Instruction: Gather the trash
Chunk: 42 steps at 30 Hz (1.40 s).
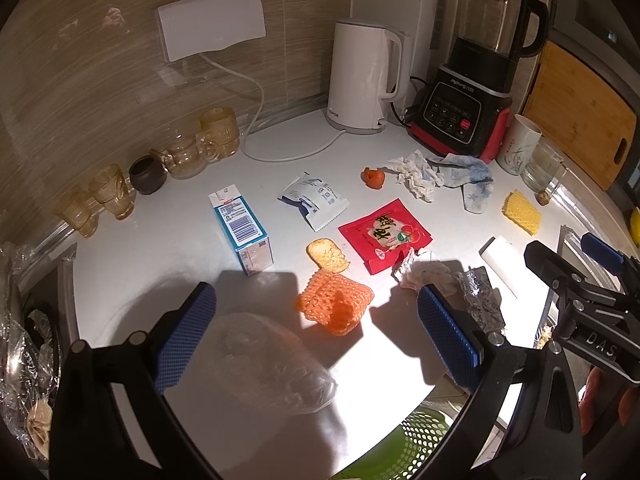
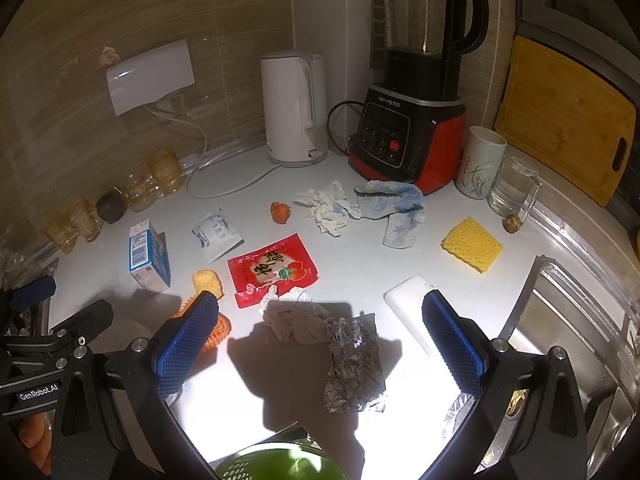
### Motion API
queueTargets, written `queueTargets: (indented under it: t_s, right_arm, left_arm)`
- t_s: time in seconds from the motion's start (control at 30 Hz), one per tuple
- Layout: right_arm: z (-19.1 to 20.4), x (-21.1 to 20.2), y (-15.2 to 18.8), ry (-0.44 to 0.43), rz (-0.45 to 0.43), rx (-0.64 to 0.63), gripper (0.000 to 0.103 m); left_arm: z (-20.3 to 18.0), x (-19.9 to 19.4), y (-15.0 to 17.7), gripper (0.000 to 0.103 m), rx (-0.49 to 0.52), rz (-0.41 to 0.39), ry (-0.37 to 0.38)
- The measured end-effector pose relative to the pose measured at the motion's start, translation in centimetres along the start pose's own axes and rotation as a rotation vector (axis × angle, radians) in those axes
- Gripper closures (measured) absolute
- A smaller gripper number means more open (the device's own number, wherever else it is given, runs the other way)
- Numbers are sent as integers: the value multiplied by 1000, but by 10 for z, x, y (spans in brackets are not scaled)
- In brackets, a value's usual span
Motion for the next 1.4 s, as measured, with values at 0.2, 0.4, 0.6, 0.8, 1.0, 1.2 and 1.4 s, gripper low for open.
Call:
queueTargets:
  t_s: [0.2,0.4,0.6,0.8,1.0,1.2,1.4]
  right_arm:
    - [0,0,0,0,0,0,2]
    - [0,-1,0,0,0,0,2]
    - [0,-1,0,-1,0,-1,2]
    - [-1,-2,0,0,0,-1,2]
    - [-1,-2,0,1,-1,-1,2]
    - [-1,-3,0,0,0,-2,2]
    - [-1,-3,0,-2,-1,-1,2]
  left_arm:
    - [0,0,0,6,0,0,0]
    - [0,0,0,6,0,0,1]
    - [0,0,0,6,0,-1,0]
    - [2,-1,0,6,-1,-2,1]
    - [2,-1,0,6,-2,-2,1]
    - [2,-3,-1,6,-1,-3,-1]
    - [2,-4,-1,6,-2,-3,-1]
Point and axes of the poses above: each gripper's, at about its wrist camera, not at the fingertips, and x roughly the way its jaws point, z to its left, y to its underside, the point moved 4 cm from there along x, roughly the way its jaws point, and after that the axes turned 8 degrees about z, right-handed, at the moved point
